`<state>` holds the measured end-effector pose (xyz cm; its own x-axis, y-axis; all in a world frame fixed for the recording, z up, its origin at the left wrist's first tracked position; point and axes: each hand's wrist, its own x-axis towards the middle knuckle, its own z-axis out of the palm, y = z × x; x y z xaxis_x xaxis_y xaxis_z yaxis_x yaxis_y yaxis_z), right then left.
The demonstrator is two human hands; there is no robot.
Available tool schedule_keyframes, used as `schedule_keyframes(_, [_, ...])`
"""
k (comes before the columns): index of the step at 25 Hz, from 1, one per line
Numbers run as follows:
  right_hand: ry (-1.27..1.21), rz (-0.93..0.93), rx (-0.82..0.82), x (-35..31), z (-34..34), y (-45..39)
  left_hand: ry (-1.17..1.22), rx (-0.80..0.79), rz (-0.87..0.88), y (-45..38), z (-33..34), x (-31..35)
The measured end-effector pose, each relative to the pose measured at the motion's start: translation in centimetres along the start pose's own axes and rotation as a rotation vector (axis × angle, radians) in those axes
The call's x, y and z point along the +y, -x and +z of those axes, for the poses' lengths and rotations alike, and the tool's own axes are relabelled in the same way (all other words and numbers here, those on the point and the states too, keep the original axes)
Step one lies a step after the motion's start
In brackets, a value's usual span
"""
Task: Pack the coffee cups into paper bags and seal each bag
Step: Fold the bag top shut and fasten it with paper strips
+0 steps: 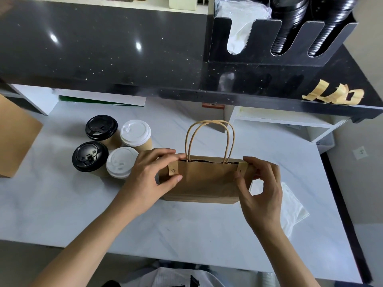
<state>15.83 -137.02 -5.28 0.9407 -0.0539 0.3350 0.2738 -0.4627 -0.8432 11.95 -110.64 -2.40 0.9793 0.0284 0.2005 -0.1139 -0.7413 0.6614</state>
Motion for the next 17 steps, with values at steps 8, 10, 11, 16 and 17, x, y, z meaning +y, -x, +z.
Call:
schedule_keyframes(8, [-0.218, 0.271, 0.018, -0.9, 0.2, 0.9, 0.540, 0.150, -0.390, 1.3, 1.7, 1.2])
schedule_keyframes(10, [-0.189, 0.295, -0.048, -1.0, 0.2, 1.1, 0.653, 0.154, -0.471, 1.2, 1.9, 1.4])
schedule_keyframes(11, [-0.181, 0.303, -0.070, -1.1, 0.3, 1.2, 0.660, 0.142, -0.473, 1.3, 2.0, 1.5])
schedule_keyframes(16, [-0.163, 0.293, -0.086, -1.4, 0.0, 1.6, 0.646, 0.108, -0.439, 2.4, 2.3, 3.5])
schedule_keyframes(17, [-0.175, 0.290, -0.091, -1.5, -0.2, 1.8, 0.643, 0.124, -0.434, 2.7, 2.4, 3.9])
